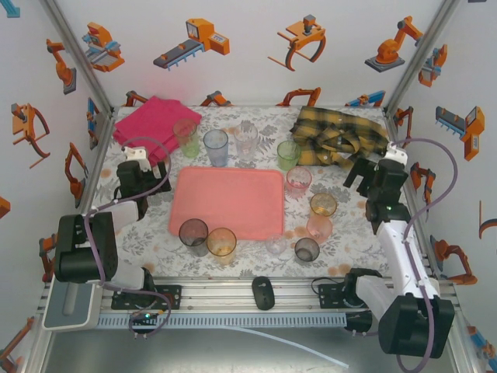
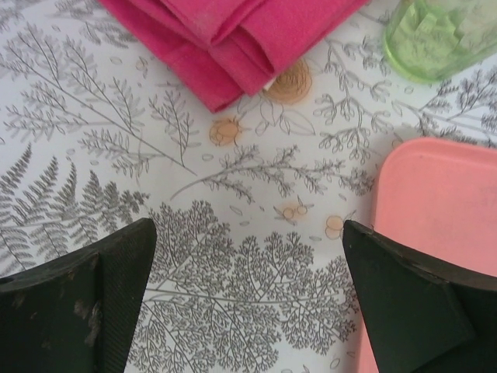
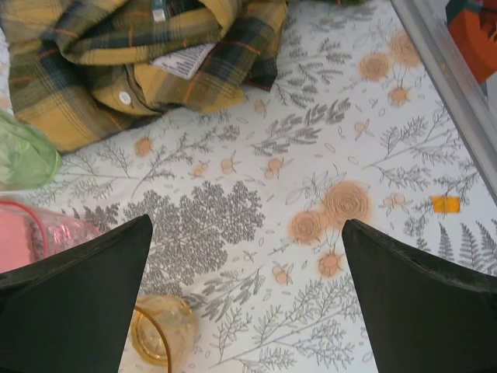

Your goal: Place the glasses into the tray

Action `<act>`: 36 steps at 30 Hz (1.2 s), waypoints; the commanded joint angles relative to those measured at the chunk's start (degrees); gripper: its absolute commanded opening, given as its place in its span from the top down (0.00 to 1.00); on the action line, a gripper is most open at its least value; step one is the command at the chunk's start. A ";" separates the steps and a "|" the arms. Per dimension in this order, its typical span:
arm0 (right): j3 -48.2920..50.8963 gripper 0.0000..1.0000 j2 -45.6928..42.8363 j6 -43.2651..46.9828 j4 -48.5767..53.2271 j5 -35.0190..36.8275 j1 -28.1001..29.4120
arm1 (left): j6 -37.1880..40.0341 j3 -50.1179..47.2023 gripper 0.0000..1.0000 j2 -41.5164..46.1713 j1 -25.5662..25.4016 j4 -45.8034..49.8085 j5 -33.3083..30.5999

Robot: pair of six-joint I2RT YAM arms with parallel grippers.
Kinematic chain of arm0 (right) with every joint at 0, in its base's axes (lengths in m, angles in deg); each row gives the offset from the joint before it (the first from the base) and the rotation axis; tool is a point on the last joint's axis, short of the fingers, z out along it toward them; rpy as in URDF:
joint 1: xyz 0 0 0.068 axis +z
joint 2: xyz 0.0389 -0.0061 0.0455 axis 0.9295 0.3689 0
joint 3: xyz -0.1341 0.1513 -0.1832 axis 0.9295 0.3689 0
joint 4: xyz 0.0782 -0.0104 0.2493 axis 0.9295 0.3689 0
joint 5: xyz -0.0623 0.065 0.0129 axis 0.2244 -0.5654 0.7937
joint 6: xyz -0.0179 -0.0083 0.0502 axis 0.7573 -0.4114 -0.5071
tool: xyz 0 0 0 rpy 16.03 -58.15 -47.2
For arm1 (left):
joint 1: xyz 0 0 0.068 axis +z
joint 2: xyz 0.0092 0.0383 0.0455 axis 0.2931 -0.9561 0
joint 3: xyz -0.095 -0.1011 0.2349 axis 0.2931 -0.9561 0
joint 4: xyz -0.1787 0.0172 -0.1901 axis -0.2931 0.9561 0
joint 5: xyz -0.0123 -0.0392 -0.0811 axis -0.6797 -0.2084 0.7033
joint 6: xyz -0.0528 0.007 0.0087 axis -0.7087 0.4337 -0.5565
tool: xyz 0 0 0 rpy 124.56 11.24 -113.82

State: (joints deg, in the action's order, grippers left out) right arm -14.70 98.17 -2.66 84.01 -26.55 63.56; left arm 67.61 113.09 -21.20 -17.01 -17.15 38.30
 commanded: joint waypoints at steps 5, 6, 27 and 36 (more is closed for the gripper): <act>-7.41 0.01 0.21 -2.17 9.02 -2.03 -0.10 | 1.13 0.07 0.03 4.32 -0.20 4.80 2.86; -7.85 0.01 0.09 -2.19 9.53 -2.12 -0.10 | 1.06 0.74 0.03 4.58 -0.21 6.10 3.03; -29.73 0.02 2.77 -3.96 35.01 -11.63 5.87 | 13.14 40.53 0.03 11.53 -0.20 75.19 19.59; -37.28 0.22 5.01 -7.27 43.81 -12.33 21.44 | 35.65 58.65 0.03 9.51 -1.44 107.91 36.16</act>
State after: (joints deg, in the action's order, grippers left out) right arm -49.23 102.04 -6.85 122.87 -37.16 82.27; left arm 92.07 170.48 -11.25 -17.52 73.47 66.89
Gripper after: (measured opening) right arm 0.789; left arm 0.971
